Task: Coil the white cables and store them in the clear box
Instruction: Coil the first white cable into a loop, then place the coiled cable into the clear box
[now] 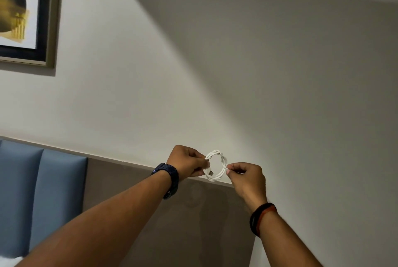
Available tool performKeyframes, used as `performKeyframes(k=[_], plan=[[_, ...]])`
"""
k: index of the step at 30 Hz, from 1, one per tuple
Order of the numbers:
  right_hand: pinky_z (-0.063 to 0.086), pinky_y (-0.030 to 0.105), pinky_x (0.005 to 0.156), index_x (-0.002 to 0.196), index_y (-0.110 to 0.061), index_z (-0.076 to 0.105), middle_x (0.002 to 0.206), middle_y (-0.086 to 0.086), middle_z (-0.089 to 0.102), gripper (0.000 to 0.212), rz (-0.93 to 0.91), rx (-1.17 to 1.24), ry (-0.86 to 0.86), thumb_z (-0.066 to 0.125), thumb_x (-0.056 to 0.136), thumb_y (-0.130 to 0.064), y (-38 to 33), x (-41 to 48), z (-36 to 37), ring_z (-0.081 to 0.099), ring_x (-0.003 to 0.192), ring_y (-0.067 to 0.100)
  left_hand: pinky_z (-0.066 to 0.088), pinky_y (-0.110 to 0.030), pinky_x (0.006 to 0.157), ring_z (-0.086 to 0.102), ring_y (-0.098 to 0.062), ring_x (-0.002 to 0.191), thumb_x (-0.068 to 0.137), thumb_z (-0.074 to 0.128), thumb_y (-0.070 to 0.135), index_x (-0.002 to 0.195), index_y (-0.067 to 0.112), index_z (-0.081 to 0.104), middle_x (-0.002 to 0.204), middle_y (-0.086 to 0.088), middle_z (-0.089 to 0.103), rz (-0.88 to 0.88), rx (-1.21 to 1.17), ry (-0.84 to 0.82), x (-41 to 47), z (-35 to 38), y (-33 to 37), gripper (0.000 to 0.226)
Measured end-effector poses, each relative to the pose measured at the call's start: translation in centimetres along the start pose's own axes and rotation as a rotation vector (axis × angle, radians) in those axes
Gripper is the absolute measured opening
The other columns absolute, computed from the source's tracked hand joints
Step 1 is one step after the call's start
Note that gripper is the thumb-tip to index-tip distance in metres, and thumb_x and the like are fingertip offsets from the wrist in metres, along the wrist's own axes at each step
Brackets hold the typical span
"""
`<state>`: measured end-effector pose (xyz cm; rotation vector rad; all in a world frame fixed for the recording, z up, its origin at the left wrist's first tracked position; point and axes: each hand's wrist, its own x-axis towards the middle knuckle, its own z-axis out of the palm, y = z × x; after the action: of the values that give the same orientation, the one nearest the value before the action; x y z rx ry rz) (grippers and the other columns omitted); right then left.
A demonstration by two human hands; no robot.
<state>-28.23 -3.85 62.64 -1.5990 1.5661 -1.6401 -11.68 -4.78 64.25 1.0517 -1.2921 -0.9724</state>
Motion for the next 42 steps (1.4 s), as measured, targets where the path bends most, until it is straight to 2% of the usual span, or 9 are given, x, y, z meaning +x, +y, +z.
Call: performKeyframes(k=[4,10,16,19,22,26,33,37,42], plan=[[0.054,0.029,0.062,0.066,-0.012,0.071,0.069,0.004,0.071,0.017,0.106,0.146,0.011,0.083,0.065,-0.024,-0.8,-0.7,0.4,0.066,0.069,0.021,0.056,-0.022,0.055,0.073,-0.022,0.064,0.07,0.077,-0.002,0.07,-0.002,0.073,0.072,-0.016,0.074,0.016,0.01,-0.002,-0.5,0.2,-0.1,0.005],[0.06,0.039,0.075,0.072,0.0,0.066,0.08,0.022,0.071,0.019,0.244,0.372,-0.005,0.08,0.063,0.008,-0.7,-0.9,0.3,0.071,0.076,0.035,0.057,-0.023,0.057,0.07,-0.019,0.061,0.069,0.078,-0.001,0.07,0.001,0.073,0.07,-0.014,0.073,0.055,0.066,-0.034,-0.9,0.3,-0.4,0.005],[0.057,0.022,0.054,0.076,0.0,0.066,0.072,0.014,0.071,0.018,0.301,0.514,-0.23,0.073,0.069,0.015,0.7,-1.0,-0.8,0.07,0.063,0.02,0.06,-0.033,0.071,0.07,-0.022,0.069,0.07,0.081,0.008,0.073,0.007,0.075,0.076,-0.015,0.074,0.044,0.094,-0.015,-1.1,-0.5,-2.5,0.007],[0.059,0.021,0.057,0.08,0.0,0.064,0.062,0.008,0.072,0.017,0.347,0.553,-0.308,0.069,0.073,0.015,2.8,-1.5,-1.2,0.07,0.058,0.015,0.06,-0.03,0.072,0.07,-0.02,0.07,0.07,0.081,0.011,0.078,0.007,0.075,0.078,-0.013,0.074,0.008,0.083,-0.047,-2.0,-0.3,-5.0,0.011],[0.058,0.019,0.058,0.089,0.002,0.064,0.063,0.007,0.07,0.019,0.326,0.472,-0.359,0.069,0.074,0.013,5.8,-2.8,-1.0,0.068,0.056,0.01,0.058,-0.042,0.081,0.069,-0.026,0.079,0.072,0.079,0.008,0.085,0.001,0.073,0.088,-0.022,0.073,-0.016,0.118,-0.039,-3.0,0.3,-8.4,0.016],[0.054,0.015,0.051,0.073,-0.006,0.065,0.054,0.0,0.069,0.018,0.254,0.288,-0.37,0.072,0.072,0.011,9.5,-4.5,-0.3,0.063,0.047,0.004,0.053,-0.029,0.063,0.059,-0.01,0.061,0.072,0.081,0.02,0.079,0.007,0.075,0.07,-0.012,0.07,-0.009,0.348,0.008,-4.1,1.2,-13.2,0.016],[0.051,0.016,0.052,0.084,-0.015,0.061,0.07,0.004,0.07,0.028,0.472,0.235,-0.481,0.076,0.071,0.005,21.4,-9.4,2.2,0.065,0.057,0.007,0.056,-0.023,0.062,0.062,-0.009,0.063,0.071,0.08,0.006,0.088,-0.001,0.072,0.073,-0.008,0.069,-0.316,0.166,0.004,-7.0,2.8,-26.5,0.02],[0.053,0.023,0.055,0.082,-0.008,0.062,0.077,0.014,0.066,0.021,0.669,0.203,-0.462,0.072,0.074,0.009,32.4,-15.4,5.6,0.065,0.059,0.013,0.054,-0.019,0.056,0.062,-0.008,0.058,0.072,0.078,0.002,0.091,-0.004,0.072,0.068,-0.006,0.068,-0.571,0.126,0.004,-10.6,3.6,-38.8,0.021],[0.058,0.029,0.065,0.086,0.003,0.07,0.086,0.019,0.072,0.012,0.777,0.104,-0.372,0.074,0.075,0.004,46.1,-21.8,9.9,0.069,0.077,0.027,0.047,-0.012,0.05,0.056,-0.003,0.052,0.071,0.073,-0.012,0.088,-0.014,0.069,0.061,0.001,0.064,-0.708,0.091,0.017,-13.4,4.9,-53.7,0.018]])
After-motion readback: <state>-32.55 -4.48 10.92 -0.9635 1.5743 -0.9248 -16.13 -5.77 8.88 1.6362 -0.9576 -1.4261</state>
